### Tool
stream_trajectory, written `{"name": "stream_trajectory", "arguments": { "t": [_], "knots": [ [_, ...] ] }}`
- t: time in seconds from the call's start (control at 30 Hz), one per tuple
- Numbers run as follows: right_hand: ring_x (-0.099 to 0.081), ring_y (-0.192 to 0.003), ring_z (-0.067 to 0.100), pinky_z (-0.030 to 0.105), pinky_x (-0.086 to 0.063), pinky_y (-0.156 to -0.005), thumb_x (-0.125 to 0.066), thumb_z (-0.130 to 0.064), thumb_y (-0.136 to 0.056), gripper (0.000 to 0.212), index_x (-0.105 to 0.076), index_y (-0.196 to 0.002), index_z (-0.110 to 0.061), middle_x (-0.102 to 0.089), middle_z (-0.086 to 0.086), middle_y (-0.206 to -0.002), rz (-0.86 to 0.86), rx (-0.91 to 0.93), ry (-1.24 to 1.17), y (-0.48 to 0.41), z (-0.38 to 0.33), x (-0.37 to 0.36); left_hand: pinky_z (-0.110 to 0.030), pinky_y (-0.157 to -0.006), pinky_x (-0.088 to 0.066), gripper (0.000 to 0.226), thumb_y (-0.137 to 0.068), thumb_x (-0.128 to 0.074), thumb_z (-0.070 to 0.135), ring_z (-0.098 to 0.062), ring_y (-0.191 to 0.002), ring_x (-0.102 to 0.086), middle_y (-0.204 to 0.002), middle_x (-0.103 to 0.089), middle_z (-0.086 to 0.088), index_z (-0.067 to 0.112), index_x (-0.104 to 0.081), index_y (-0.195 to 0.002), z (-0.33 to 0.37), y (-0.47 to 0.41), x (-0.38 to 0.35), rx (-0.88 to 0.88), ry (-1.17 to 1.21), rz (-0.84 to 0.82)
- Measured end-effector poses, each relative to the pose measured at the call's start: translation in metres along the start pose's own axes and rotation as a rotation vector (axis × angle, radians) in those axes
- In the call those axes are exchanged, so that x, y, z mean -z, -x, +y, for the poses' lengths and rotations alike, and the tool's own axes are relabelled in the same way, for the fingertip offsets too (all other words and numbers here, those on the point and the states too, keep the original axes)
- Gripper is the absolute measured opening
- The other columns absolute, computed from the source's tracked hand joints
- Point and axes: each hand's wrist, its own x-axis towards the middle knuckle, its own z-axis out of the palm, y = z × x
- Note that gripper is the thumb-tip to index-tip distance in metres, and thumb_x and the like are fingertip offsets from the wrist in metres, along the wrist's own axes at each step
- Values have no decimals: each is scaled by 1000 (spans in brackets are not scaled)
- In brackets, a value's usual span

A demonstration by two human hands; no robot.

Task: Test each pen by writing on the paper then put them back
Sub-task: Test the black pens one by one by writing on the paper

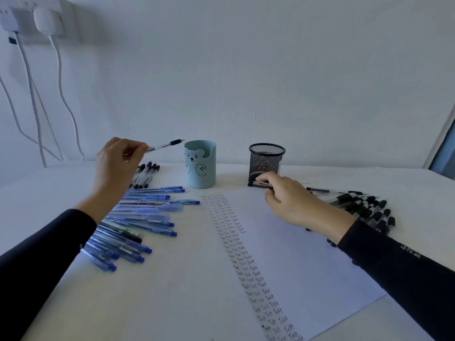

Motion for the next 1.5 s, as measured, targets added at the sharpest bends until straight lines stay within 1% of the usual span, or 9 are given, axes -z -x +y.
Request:
{"name": "stream_trajectory", "arguments": {
  "t": [0.17,0.3,0.43,0.63,0.83,1.03,1.13,1.33,1.5],
  "knots": [
    [-51,-91,5,19,-39,-76,-44,-21,-103,26,-53,-128,-17,-60,-7,-111,-71,56,-80,6,-9,-5,-23,-77,-35,21,-94,-60,19,-13,-79,-47,-98,-58,-17,1,-69,-96,-32,-5,8,116,-159,46],
    [-43,-64,-2,20,-34,-61,-45,-29,-103,24,-51,-126,-28,-46,-17,-75,-79,80,-17,9,-14,-6,-34,-73,-37,16,-91,-60,10,-28,-76,-48,-93,-56,-23,-3,-65,-83,-50,-1,-2,136,-298,-100],
    [-45,-66,2,26,-32,-72,-47,-43,-100,23,-53,-119,-33,-49,-11,-72,-78,92,36,12,-17,-6,-35,-67,-37,30,-89,-63,9,-32,-70,-52,-78,-59,-20,1,-59,-60,-61,1,-13,145,-363,-245],
    [-38,-53,9,25,-32,-55,-59,-80,-68,55,-47,-99,-35,-42,-8,-59,-58,-125,-333,8,-20,0,-40,-81,-43,28,-95,-60,25,-41,-97,-59,-103,-65,-27,3,-75,-100,-69,4,-12,122,-437,-390],
    [-48,-68,7,24,-36,-69,-64,-80,-64,64,-52,-112,-41,-63,8,-78,-102,-131,-704,0,-22,16,-34,-80,-44,24,-96,-56,27,-27,-94,-60,-108,-63,-9,11,-71,-103,-33,5,-9,-22,-281,-351],
    [-58,-63,21,31,-48,-63,-31,-50,-100,49,-55,-129,-18,-66,11,-73,-195,-177,-1212,6,-34,15,-10,-83,-41,59,-83,-38,73,8,-94,-57,-102,-62,20,28,-71,-103,25,36,-24,-243,-46,-754],
    [-62,-62,27,32,-51,-57,-17,-53,-103,59,-57,-125,-16,-69,22,-76,-281,-264,-1102,10,-38,9,-25,-106,-37,75,-73,-32,88,4,-119,-49,-130,-54,23,39,-61,-122,44,50,-31,-240,-85,-926],
    [-59,-76,9,26,-51,-69,-44,-20,-102,30,-68,-118,-10,-75,8,-100,-312,-214,-896,14,-39,-1,-31,-116,-27,101,-53,-34,100,2,-135,-35,-146,-38,29,45,-47,-137,50,58,-31,-161,-205,-1055],
    [-50,-47,-1,9,-36,-50,-72,-32,-88,31,-61,-68,-10,-65,-1,-62,-172,-196,-731,18,-43,-13,-31,-117,-28,97,-56,-40,97,2,-135,-35,-146,-38,28,46,-45,-138,49,58,-33,-111,-193,-1089]
  ]
}}
